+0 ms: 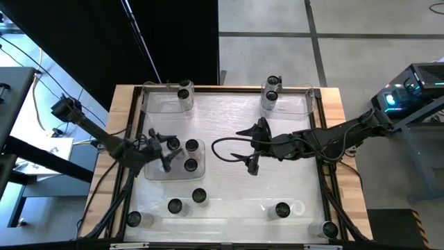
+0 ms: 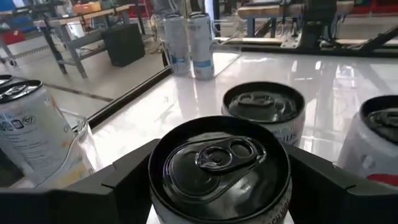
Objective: Sort soda cans
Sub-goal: Put the white-pink can into the bottom transparent bin
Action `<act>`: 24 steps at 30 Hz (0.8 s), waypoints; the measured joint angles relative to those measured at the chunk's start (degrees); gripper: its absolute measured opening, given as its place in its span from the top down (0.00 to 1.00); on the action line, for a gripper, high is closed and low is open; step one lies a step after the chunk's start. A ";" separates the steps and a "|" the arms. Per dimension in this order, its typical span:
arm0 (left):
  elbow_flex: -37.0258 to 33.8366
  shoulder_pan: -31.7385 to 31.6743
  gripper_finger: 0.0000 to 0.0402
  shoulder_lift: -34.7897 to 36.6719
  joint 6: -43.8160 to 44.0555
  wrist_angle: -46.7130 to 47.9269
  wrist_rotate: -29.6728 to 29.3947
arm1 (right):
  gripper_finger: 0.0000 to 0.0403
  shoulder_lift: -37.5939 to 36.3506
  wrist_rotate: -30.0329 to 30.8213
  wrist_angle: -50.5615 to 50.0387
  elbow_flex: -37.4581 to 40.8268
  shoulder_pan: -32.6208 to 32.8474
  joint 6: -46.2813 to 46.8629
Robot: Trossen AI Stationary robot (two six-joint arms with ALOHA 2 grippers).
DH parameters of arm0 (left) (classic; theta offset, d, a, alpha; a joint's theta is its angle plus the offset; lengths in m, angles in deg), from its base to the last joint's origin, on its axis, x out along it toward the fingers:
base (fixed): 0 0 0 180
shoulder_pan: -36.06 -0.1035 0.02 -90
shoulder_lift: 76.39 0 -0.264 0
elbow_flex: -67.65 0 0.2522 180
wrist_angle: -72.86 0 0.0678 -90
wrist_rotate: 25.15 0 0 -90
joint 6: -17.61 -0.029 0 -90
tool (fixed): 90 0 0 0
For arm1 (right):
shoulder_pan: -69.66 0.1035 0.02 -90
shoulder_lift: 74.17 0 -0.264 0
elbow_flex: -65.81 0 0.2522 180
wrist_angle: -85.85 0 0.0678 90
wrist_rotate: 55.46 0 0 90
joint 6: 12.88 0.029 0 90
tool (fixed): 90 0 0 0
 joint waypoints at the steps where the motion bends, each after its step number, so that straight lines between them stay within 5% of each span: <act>1: 0.00 0.00 0.30 0.53 -0.15 -0.22 0.01 | 0.11 0.00 0.00 0.00 0.00 0.00 -0.02; 11: 0.09 0.01 0.30 1.26 -0.30 0.05 0.24 | 0.11 0.00 0.00 -0.02 -0.02 0.00 -0.01; 24: 7.00 0.25 0.30 1.50 -12.60 -3.05 2.95 | 0.11 0.00 0.02 0.05 -0.02 0.15 -0.55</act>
